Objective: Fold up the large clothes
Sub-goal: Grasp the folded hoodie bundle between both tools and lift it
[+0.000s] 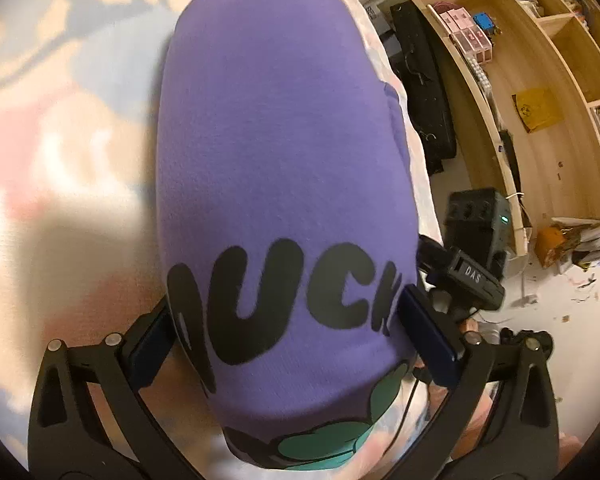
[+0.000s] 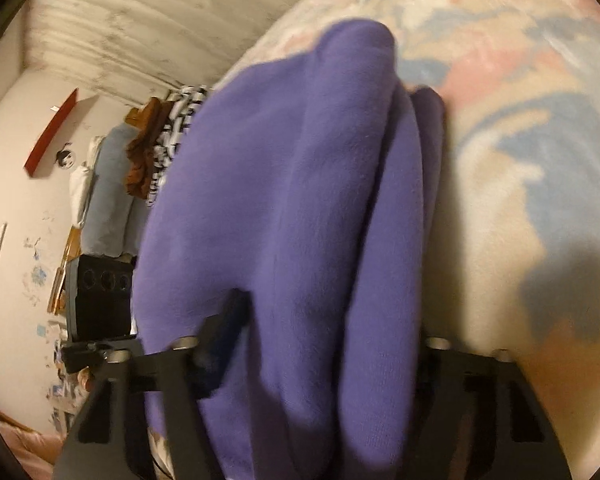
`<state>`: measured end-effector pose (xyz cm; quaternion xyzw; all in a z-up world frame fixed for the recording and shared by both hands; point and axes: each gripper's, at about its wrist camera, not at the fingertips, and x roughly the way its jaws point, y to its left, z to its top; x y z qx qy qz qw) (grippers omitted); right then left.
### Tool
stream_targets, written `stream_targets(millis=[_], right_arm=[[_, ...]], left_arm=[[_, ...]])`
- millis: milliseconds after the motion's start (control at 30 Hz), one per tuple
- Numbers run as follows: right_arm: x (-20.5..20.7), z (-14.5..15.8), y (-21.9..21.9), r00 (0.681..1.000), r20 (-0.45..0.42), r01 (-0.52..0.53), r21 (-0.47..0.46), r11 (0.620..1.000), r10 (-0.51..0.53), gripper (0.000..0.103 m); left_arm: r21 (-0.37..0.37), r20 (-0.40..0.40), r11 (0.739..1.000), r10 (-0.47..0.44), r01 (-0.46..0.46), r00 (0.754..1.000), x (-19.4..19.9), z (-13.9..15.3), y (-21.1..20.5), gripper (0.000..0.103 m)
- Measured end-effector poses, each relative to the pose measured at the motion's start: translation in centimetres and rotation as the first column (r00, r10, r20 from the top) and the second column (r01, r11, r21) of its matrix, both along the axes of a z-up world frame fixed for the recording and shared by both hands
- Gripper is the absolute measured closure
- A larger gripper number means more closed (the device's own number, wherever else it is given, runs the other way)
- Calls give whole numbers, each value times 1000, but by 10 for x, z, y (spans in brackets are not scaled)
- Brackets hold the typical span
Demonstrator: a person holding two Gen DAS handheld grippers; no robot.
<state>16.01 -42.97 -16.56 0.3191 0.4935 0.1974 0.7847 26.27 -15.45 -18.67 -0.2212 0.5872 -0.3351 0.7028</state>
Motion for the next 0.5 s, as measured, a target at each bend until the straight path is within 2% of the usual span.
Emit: stream_targets(millis=[33, 200, 433, 500], right_arm=[[-3, 5, 1, 1000, 16, -1, -21, 1000, 1, 58], [-13, 26, 14, 995, 104, 21, -121, 992, -8, 64], [-29, 58, 45, 984, 175, 61, -122, 991, -39, 65], [-34, 76, 63, 980, 197, 67, -118, 991, -42, 65]], left_arm=[[5, 14, 1000, 5, -5, 1000, -1, 4, -1, 3], [39, 114, 999, 20, -24, 993, -8, 39, 4, 7], [40, 222, 998, 39, -50, 974, -22, 105, 29, 8], [37, 256, 998, 47, -58, 966, -30, 121, 51, 8]])
